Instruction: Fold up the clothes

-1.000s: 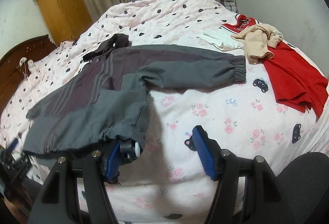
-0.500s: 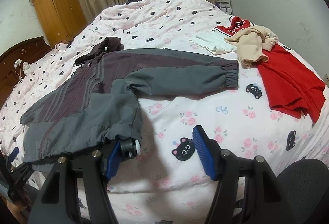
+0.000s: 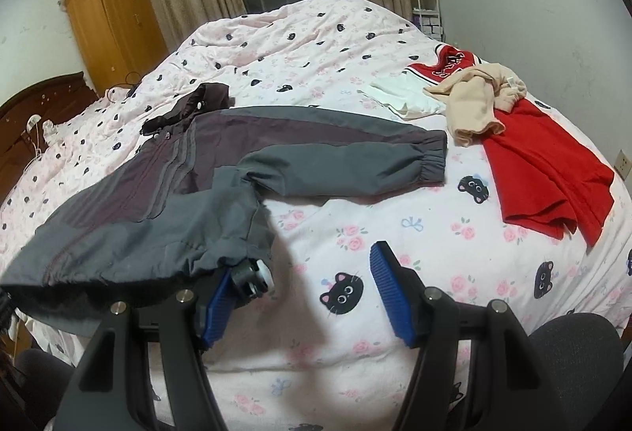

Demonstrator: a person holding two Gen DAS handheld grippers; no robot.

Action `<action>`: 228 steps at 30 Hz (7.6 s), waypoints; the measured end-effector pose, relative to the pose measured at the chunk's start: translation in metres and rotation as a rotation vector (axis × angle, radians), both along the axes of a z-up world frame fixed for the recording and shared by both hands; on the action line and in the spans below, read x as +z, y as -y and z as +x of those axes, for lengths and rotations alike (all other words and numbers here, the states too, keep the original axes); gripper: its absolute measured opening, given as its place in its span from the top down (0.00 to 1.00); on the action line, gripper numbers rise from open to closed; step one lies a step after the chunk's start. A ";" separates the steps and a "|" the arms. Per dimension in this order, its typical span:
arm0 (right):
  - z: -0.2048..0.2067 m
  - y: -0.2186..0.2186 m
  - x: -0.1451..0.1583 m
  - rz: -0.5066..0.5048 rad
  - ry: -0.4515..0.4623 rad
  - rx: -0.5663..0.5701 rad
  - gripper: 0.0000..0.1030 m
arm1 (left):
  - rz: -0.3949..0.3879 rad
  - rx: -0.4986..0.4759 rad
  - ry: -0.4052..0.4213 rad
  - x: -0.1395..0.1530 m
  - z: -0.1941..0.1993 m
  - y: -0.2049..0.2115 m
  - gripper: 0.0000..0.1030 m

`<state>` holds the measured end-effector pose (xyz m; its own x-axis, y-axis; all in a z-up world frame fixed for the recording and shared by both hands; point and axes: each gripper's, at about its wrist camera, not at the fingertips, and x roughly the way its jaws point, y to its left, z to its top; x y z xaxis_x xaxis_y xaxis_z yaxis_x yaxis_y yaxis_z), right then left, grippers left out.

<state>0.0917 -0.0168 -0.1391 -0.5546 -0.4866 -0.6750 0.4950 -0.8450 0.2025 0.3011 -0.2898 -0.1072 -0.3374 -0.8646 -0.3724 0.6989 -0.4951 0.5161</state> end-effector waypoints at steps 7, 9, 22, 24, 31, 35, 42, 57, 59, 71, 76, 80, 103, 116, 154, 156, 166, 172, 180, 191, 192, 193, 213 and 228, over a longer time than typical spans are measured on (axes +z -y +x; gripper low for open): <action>-0.006 -0.005 -0.025 0.083 0.089 -0.009 0.34 | 0.057 -0.050 0.265 -0.050 -0.015 -0.006 0.08; -0.006 -0.003 -0.034 0.126 0.117 -0.002 0.34 | 0.077 -0.064 0.329 -0.063 -0.019 -0.006 0.08; 0.011 0.012 -0.060 0.314 0.127 0.123 0.31 | 0.038 -0.127 0.480 -0.083 -0.022 -0.003 0.07; 0.016 0.014 -0.060 0.342 0.117 0.149 0.29 | 0.026 -0.127 0.500 -0.087 -0.023 -0.004 0.07; 0.032 0.021 -0.061 0.442 0.082 0.242 0.24 | -0.049 -0.197 0.585 -0.095 -0.018 -0.016 0.07; 0.042 0.024 -0.058 0.490 0.061 0.303 0.24 | -0.095 -0.242 0.635 -0.100 -0.014 -0.024 0.07; 0.046 0.017 -0.021 0.454 0.038 0.424 0.24 | -0.069 -0.327 0.622 -0.085 -0.002 -0.029 0.07; -0.014 0.090 0.015 0.262 -0.006 0.530 0.27 | 0.179 -0.470 0.241 0.016 0.003 -0.007 0.07; -0.021 0.105 0.009 0.257 0.008 0.547 0.28 | 0.205 -0.472 0.203 0.025 -0.006 0.000 0.07; -0.054 0.155 -0.019 0.145 0.183 0.636 0.27 | 0.502 -0.521 0.089 -0.022 -0.096 0.029 0.07; -0.073 0.152 -0.038 0.158 0.232 0.588 0.27 | 0.589 -0.486 0.085 -0.049 -0.103 0.038 0.07; -0.079 0.149 -0.047 0.182 0.237 0.576 0.29 | 0.640 -0.476 0.060 -0.063 -0.102 0.042 0.07; -0.067 0.165 -0.018 0.235 0.144 0.551 0.30 | 0.708 -0.397 -0.275 -0.020 -0.047 0.134 0.07; -0.011 0.265 -0.032 0.353 0.085 0.677 0.27 | 0.778 -0.221 -0.263 -0.058 -0.102 0.196 0.07; -0.011 0.327 0.008 0.337 0.032 0.775 0.13 | 0.841 0.175 -0.651 -0.095 0.069 0.280 0.07; -0.009 0.326 0.005 0.339 0.039 0.775 0.13 | 0.848 0.166 -0.655 -0.096 0.067 0.280 0.05; -0.008 0.323 0.003 0.340 0.049 0.780 0.13 | 0.880 0.097 -0.730 -0.090 0.069 0.283 0.06; -0.005 0.321 0.004 0.341 0.046 0.789 0.13 | 0.899 0.065 -0.768 -0.087 0.073 0.284 0.25; 0.000 0.320 0.002 0.350 0.040 0.804 0.13 | 0.932 0.109 -0.856 -0.085 0.086 0.277 0.34; 0.003 0.320 -0.001 0.366 0.033 0.816 0.13 | 1.048 0.101 -0.903 -0.094 0.069 0.263 0.34; 0.003 0.320 -0.001 0.365 0.033 0.819 0.13 | 1.050 0.094 -0.901 -0.095 0.065 0.262 0.34; 0.004 0.320 -0.001 0.366 0.031 0.820 0.13 | 1.048 0.085 -0.897 -0.094 0.062 0.261 0.34; 0.002 0.315 -0.009 0.363 0.047 0.817 0.13 | 0.954 0.107 -0.942 -0.097 0.063 0.285 0.81; -0.016 0.294 -0.004 0.328 0.061 0.766 0.13 | 0.621 0.053 -0.766 -0.048 0.046 0.244 0.89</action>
